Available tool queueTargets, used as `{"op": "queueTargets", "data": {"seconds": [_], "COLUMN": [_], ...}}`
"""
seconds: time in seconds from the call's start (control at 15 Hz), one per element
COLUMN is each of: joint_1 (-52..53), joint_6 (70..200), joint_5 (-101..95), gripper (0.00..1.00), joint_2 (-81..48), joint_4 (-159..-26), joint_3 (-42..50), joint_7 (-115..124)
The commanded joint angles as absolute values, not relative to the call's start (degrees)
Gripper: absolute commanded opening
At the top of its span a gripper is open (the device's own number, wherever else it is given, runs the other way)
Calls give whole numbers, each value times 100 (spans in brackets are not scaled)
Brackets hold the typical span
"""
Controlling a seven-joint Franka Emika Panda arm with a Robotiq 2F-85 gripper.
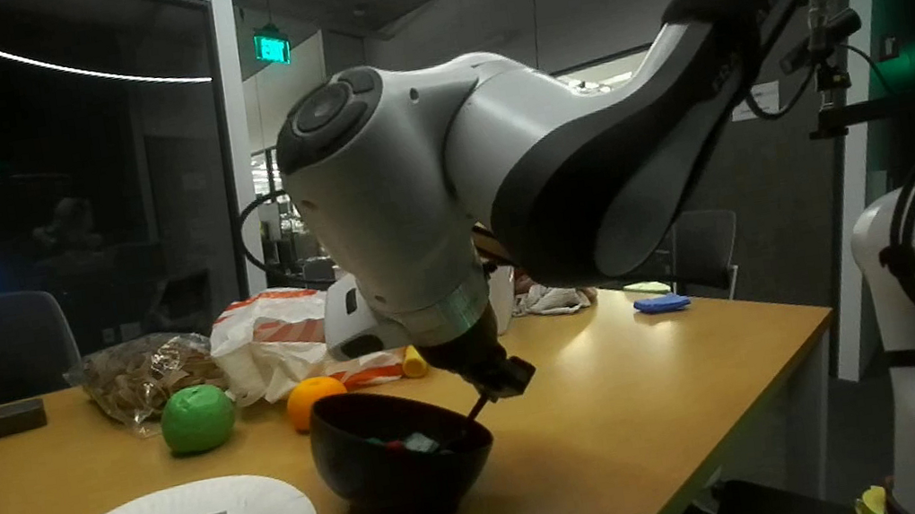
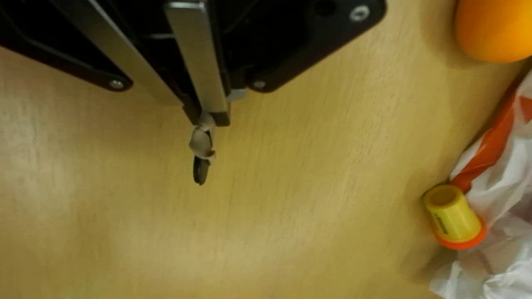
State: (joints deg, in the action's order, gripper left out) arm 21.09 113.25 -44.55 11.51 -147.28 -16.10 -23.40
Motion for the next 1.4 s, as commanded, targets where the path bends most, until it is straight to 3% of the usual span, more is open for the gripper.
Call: {"op": "queueTargets", "data": {"seconds": [0.0, 0.53, 1.07, 1.33], "joint_1": [1929, 1854, 1994, 2143], "joint_6": [12134, 11730, 10548, 10819], "joint_5": [-5387, -8227, -8664, -8024], "gripper": [8, 8, 9, 8], "joint_2": [1284, 1327, 1296, 1294], "joint_4": [-14932, -15173, -15423, -15547], "joint_3": [-1595, -1716, -1886, -1870], "joint_7": [-1803, -970, -1110, -1374]}}
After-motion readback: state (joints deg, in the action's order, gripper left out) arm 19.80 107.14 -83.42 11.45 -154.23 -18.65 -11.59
